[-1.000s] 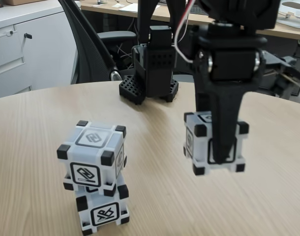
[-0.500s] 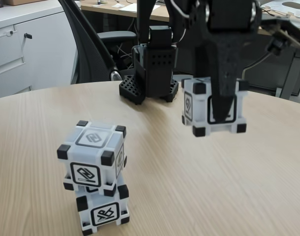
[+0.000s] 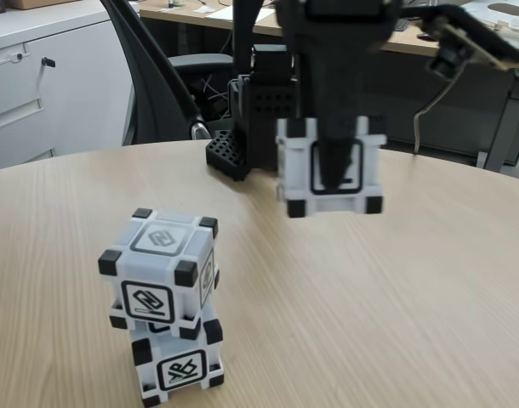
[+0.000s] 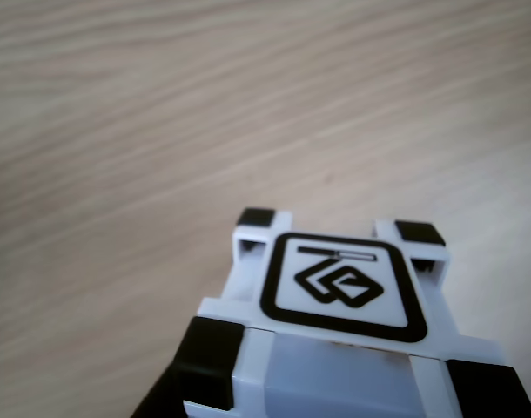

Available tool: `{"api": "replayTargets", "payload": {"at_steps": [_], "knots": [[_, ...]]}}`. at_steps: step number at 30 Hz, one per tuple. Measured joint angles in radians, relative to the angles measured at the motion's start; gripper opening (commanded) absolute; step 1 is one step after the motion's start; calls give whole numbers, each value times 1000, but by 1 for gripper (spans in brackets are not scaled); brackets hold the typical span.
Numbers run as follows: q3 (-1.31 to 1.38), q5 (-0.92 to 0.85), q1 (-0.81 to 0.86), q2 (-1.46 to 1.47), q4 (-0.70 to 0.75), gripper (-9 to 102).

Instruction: Stack cubes from left to right.

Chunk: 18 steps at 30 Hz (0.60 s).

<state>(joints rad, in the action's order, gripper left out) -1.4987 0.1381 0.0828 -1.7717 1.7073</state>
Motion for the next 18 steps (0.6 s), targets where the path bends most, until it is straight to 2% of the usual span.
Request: {"api": "replayTargets", "payload": {"at_steps": [18], "knots": [[2,-137,221,0,0,1]]}}
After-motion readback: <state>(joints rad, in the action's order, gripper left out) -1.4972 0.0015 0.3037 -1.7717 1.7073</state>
